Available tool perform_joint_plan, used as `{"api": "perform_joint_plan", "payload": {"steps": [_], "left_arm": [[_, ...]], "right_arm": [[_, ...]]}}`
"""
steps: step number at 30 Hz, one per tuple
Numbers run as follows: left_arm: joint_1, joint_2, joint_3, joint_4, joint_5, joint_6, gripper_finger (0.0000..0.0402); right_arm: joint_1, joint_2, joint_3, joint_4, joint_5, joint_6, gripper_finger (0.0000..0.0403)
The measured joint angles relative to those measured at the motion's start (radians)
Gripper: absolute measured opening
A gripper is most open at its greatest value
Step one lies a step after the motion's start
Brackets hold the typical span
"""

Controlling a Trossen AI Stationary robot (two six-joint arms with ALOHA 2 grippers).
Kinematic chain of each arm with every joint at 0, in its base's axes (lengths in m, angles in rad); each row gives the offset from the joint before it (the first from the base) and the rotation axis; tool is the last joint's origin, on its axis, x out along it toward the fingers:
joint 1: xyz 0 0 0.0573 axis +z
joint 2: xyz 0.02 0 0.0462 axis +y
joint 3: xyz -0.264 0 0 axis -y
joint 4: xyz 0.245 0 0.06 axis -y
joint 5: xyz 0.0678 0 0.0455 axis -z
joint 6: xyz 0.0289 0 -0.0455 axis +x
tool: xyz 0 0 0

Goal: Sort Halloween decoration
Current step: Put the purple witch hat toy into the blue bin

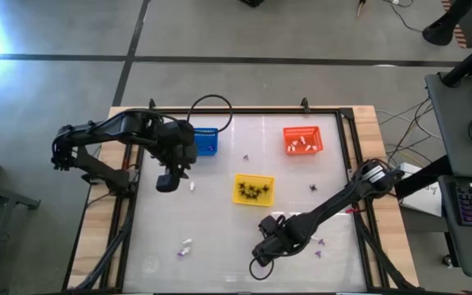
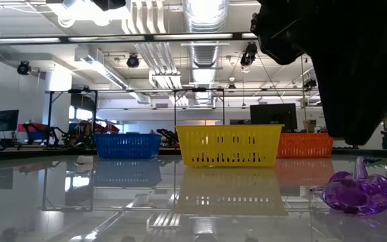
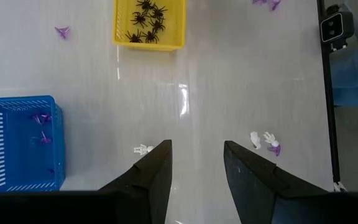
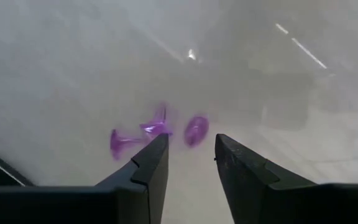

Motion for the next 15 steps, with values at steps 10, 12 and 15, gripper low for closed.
{"api": "perform_joint_plan", "payload": {"steps": [10, 12, 15], "left_arm": [[0.000, 0.000, 0.000, 0.005, 0.000, -0.005, 0.0128], [0.000, 0.000, 0.000, 0.005, 0.000, -0.005, 0.0128], [0.000, 0.000, 0.000, 0.005, 0.000, -0.005, 0.0128]], "right_arm": [[0.007, 0.043, 0.000, 0.022, -0.031, 0.010, 0.0127], [0.006, 0.054, 0.000, 0.027, -0.034, 0.010, 0.0127], [0.006, 0.064, 0.000, 0.028, -0.033, 0.010, 0.0124]]}}
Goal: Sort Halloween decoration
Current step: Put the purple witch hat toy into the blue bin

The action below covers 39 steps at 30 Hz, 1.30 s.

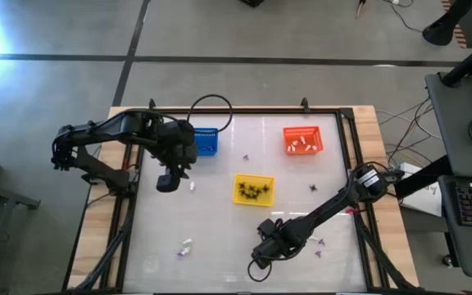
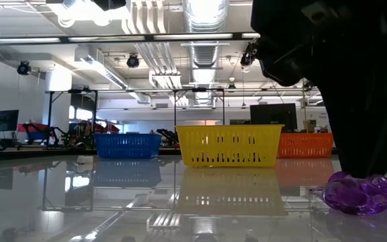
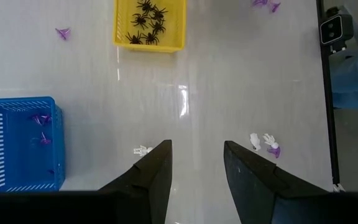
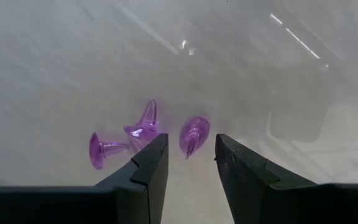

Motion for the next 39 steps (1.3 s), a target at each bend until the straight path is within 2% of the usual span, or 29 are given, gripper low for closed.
{"api": "perform_joint_plan", "payload": {"steps": [4, 14, 26, 30, 39], "left_arm": [[0.000, 0.000, 0.000, 0.000, 0.000, 0.000, 0.0128], [0.000, 0.000, 0.000, 0.001, 0.000, 0.000, 0.0128], [0.000, 0.000, 0.000, -0.013, 0.000, 0.026, 0.0128], [0.000, -0.001, 0.000, -0.023, 0.000, 0.027, 0.0128], [0.000, -0.033, 0.000, -0.054, -0.003, 0.046, 0.0128]], "right_arm": [[-0.001, 0.004, -0.001, -0.001, 0.001, -0.002, 0.0103], [-0.005, 0.007, -0.001, -0.001, 0.008, -0.004, 0.0015], [-0.006, -0.052, -0.002, -0.023, 0.010, -0.005, 0.0009], [-0.013, -0.101, -0.002, -0.024, 0.071, -0.013, 0.0009], [-0.134, -0.155, 0.014, -0.019, 0.134, -0.184, 0.0009]]}}
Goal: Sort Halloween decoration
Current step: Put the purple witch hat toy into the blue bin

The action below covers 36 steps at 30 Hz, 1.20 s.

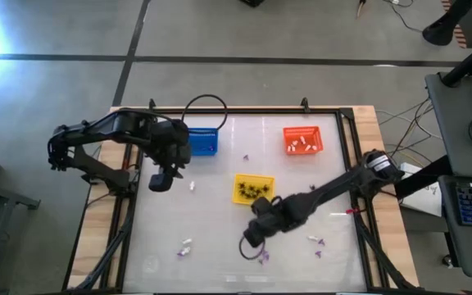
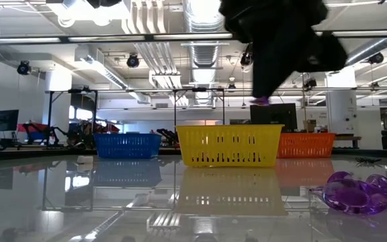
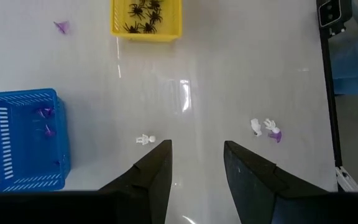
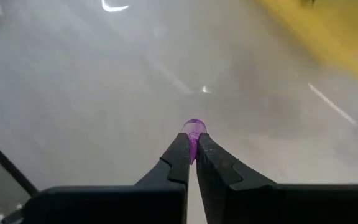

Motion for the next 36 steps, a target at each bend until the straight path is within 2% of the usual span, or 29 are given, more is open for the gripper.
{"api": "perform_joint_plan", "payload": {"steps": [7, 16, 25, 36], "left_arm": [[0.000, -0.037, 0.000, 0.000, -0.119, 0.001, 0.0128], [0.000, -0.063, 0.000, 0.000, -0.145, 0.001, 0.0128], [0.002, -0.073, 0.000, -0.026, -0.363, -0.042, 0.0128], [0.002, -0.074, 0.000, -0.028, -0.368, -0.153, 0.0128]], "right_arm": [[-0.123, 0.000, 0.047, 0.016, 0.000, -0.195, 0.0009], [-0.310, 0.000, 0.095, 0.102, -0.003, -0.448, 0.0009], [-0.498, 0.000, 0.095, 0.247, -0.106, -0.626, 0.0009], [-0.647, 0.032, 0.093, 0.463, -0.213, -0.721, 0.0009]]}}
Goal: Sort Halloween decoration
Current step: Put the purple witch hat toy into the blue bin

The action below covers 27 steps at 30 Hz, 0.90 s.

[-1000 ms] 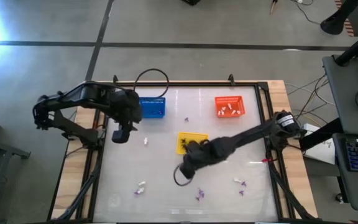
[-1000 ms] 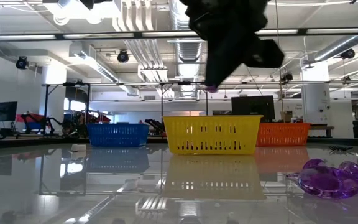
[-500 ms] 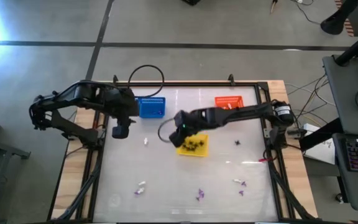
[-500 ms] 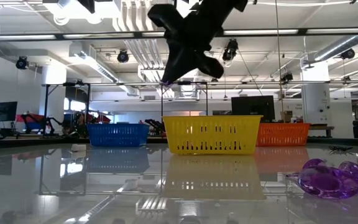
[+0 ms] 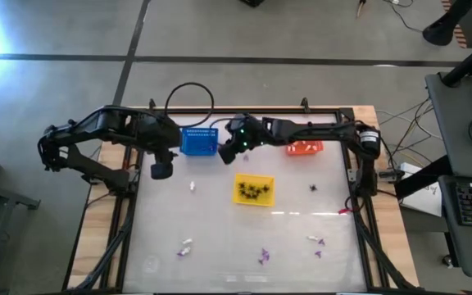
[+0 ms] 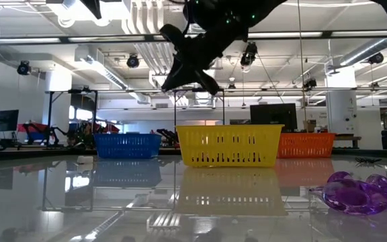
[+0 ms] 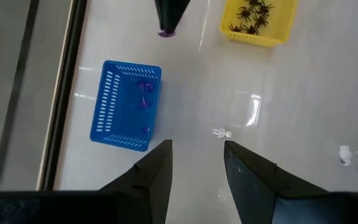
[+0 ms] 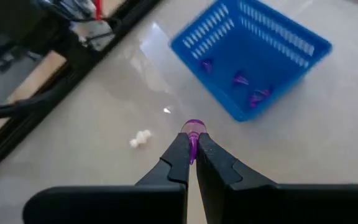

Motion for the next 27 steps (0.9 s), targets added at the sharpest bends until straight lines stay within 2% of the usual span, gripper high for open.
{"api": "perform_joint_plan", "payload": {"steps": [3, 9, 15, 27], "left_arm": [[0.000, 0.000, 0.000, 0.001, -0.001, -0.036, 0.0128], [0.000, 0.004, 0.000, 0.009, -0.034, -0.063, 0.0128], [0.003, 0.002, 0.000, 0.013, -0.089, -0.086, 0.0128], [0.003, -0.002, 0.000, 0.008, -0.095, -0.141, 0.0128]], "right_arm": [[-0.029, 0.029, 0.001, 0.062, -0.023, -0.017, 0.0009], [-0.081, 0.106, 0.033, 0.081, -0.093, -0.050, 0.0009], [-0.098, 0.235, 0.153, 0.075, -0.134, -0.126, 0.0009], [-0.110, 0.431, 0.535, -0.244, -0.150, -0.358, 0.0013]]}}
